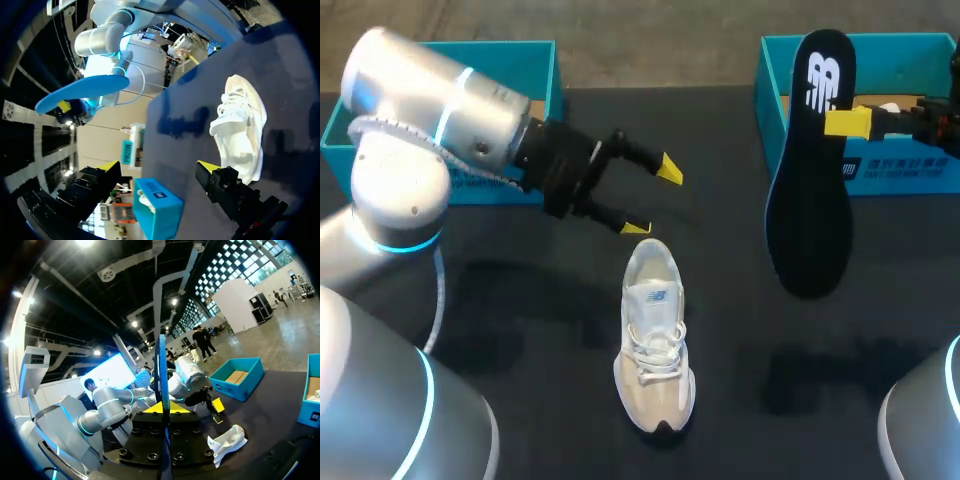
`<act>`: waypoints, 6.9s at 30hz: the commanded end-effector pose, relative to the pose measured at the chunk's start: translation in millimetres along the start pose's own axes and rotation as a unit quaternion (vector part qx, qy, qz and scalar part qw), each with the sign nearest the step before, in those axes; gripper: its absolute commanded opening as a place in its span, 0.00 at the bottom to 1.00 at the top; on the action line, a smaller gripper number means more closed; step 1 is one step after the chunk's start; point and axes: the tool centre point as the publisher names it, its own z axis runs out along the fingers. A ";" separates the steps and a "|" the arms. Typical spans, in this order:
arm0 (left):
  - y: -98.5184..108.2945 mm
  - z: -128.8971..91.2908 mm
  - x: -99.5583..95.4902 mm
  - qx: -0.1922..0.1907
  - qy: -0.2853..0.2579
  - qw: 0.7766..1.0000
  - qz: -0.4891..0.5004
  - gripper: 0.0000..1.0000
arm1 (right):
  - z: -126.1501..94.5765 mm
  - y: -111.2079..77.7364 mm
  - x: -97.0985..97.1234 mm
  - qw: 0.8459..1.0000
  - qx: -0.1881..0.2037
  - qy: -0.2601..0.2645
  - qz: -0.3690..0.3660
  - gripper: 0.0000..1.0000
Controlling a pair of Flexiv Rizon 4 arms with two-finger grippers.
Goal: Take the shoe out of the shoebox, open the shoe tongue, remove and reinsert the insole, then place the shoe into the shoebox
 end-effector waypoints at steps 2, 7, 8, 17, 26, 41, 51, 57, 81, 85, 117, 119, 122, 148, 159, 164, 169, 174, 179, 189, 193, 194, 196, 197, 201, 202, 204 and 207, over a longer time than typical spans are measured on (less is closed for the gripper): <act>2.6 -4.4 -2.5 -0.001 -0.127 0.992 0.010 1.00 | 1.6 0.1 -1.2 1.000 0.001 0.000 0.000 0.00; 8.2 -10.5 -12.2 0.001 -0.153 0.988 0.023 1.00 | 1.6 0.1 -1.2 1.000 0.001 0.000 0.000 0.00; 9.2 -11.7 -13.9 0.003 -0.162 0.987 0.025 1.00 | 1.6 0.1 -1.2 1.000 0.001 0.000 0.000 0.00; 17.3 -26.4 -31.7 -0.003 -0.218 0.974 0.068 1.00 | 4.5 29.3 -20.7 0.999 0.018 0.028 0.014 0.00; 18.3 -28.8 -35.1 -0.003 -0.226 0.971 0.076 1.00 | 5.0 63.9 -83.1 0.990 0.075 0.070 0.098 0.00; 18.3 -28.8 -35.1 -0.003 -0.226 0.971 0.076 1.00 | 7.6 80.2 -179.2 0.961 0.138 0.078 0.227 0.00; 18.3 -28.8 -35.1 -0.003 -0.226 0.971 0.076 1.00 | 14.8 71.4 -187.5 0.943 0.165 0.060 0.284 0.00; 18.3 -28.8 -35.1 -0.003 -0.226 0.971 0.076 1.00 | 14.8 71.4 -187.5 0.943 0.165 0.060 0.284 0.00; 26.1 -16.9 -59.1 -0.102 -0.279 0.936 0.189 1.00 | 59.6 47.3 -205.2 0.922 0.041 -0.023 0.383 0.00; 26.7 -17.7 -63.6 -0.106 -0.279 0.935 0.192 1.00 | 63.0 46.1 -207.9 0.920 0.043 -0.022 0.388 0.00; 47.2 6.9 -68.5 -0.113 -0.267 0.934 0.207 1.00 | 91.7 30.5 -249.1 0.896 0.043 -0.016 0.442 0.00; 47.8 9.1 -69.3 -0.120 -0.267 0.933 0.211 0.99 | 92.0 28.9 -250.0 0.895 0.042 -0.015 0.444 0.00; 50.2 13.1 -71.1 -0.121 -0.265 0.932 0.214 1.00 | 94.2 27.3 -249.5 0.893 0.040 -0.015 0.447 0.00; 64.2 27.5 -69.7 -0.129 -0.223 0.944 0.205 0.43 | 100.6 6.9 -246.5 0.883 0.068 0.006 0.465 0.00; 66.2 33.7 -66.0 -0.130 -0.210 0.946 0.207 0.00 | 102.1 2.0 -247.3 0.878 0.074 0.009 0.472 0.00; 66.4 34.3 -66.4 -0.132 -0.208 0.946 0.211 0.00 | 101.5 -1.3 -245.4 0.877 0.069 0.011 0.475 0.00; 65.5 33.9 -66.0 -0.136 -0.208 0.945 0.213 0.00 | 99.1 -2.0 -242.2 0.878 0.063 0.010 0.475 0.47; 64.2 25.2 -63.3 -0.145 -0.208 0.943 0.215 0.00 | 95.3 -1.5 -235.8 0.879 0.058 0.006 0.473 1.00; 61.1 13.2 -56.2 -0.154 -0.200 0.944 0.214 0.00 | 88.8 -9.3 -227.2 0.882 0.055 0.008 0.469 1.00; 53.2 -18.8 -34.3 -0.158 -0.186 0.959 0.146 0.00 | 84.2 -31.2 -209.1 0.887 0.061 0.028 0.456 1.00; 46.4 -32.6 -29.6 -0.145 -0.182 0.967 0.104 0.00 | 84.3 -38.1 -204.1 0.889 0.062 0.033 0.452 1.00; 44.9 -35.6 -29.4 -0.144 -0.183 0.968 0.095 0.00 | 84.0 -39.5 -203.0 0.890 0.063 0.035 0.451 1.00; 41.4 -41.4 -29.4 -0.115 -0.187 0.974 0.053 0.00 | 83.8 -42.3 -200.9 0.888 0.065 0.040 0.453 1.00; 40.4 -48.4 -31.0 -0.084 -0.203 0.976 0.002 0.00 | 82.8 -43.7 -199.8 0.887 0.064 0.043 0.454 1.00; 37.9 -57.8 -32.6 -0.069 -0.198 0.978 -0.018 0.00 | 82.8 -43.7 -199.8 0.887 0.064 0.043 0.454 1.00; 37.9 -57.8 -32.6 -0.069 -0.198 0.978 -0.018 0.00 | 82.8 -43.7 -199.8 0.887 0.064 0.043 0.454 1.00; 37.9 -57.8 -32.6 -0.069 -0.198 0.978 -0.018 0.00 | 82.8 -43.7 -199.8 0.887 0.064 0.043 0.454 1.00; 37.9 -57.8 -32.6 -0.069 -0.198 0.978 -0.018 0.00 | 82.8 -43.7 -199.8 0.887 0.064 0.043 0.454 1.00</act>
